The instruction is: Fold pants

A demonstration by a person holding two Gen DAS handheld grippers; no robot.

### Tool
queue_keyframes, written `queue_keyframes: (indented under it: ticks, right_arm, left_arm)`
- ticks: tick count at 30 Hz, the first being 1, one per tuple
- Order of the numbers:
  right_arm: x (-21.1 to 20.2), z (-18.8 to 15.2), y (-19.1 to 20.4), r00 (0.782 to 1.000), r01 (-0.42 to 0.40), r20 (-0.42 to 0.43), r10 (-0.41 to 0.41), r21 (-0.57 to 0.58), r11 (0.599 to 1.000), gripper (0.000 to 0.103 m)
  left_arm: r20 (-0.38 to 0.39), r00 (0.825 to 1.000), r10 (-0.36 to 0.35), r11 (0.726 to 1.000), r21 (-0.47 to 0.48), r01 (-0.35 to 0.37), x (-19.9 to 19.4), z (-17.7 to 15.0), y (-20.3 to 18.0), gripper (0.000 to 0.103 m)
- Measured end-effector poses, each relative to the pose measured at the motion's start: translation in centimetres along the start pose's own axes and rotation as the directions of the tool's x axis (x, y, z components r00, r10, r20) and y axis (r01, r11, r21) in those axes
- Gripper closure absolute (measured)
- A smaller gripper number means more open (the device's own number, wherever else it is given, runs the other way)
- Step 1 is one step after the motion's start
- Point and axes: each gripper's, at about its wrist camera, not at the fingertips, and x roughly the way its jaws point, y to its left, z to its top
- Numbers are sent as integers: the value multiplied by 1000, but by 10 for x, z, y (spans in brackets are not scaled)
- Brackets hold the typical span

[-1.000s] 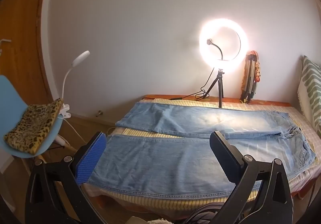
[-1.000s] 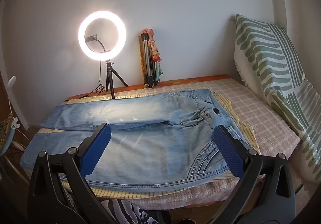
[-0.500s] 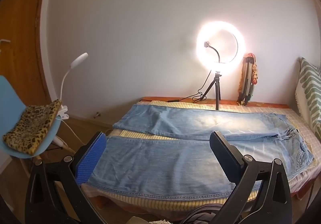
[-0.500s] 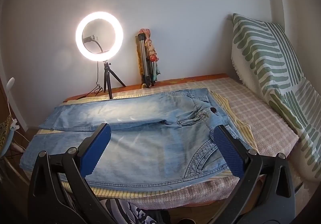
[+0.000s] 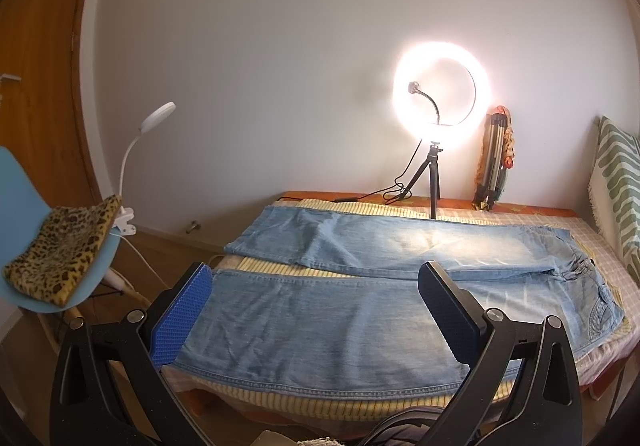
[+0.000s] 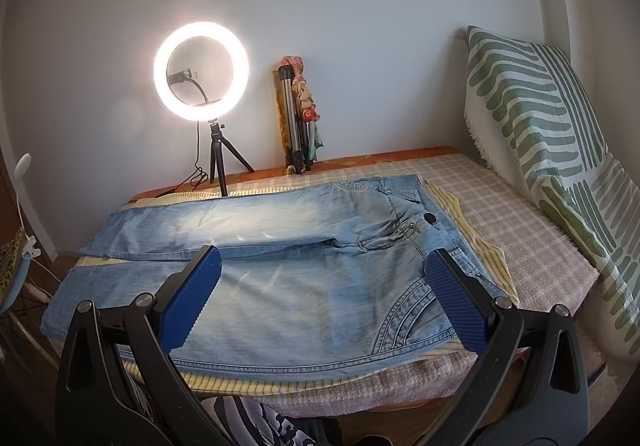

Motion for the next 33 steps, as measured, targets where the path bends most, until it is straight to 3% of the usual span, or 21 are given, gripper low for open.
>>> queue_keyframes:
  ticks: [33]
  right_arm:
    - [2, -4, 3, 1000, -10, -8, 10, 4, 1000, 0]
  left_arm:
    - [0, 1000, -5, 1000, -3, 5, 1, 2, -5, 1]
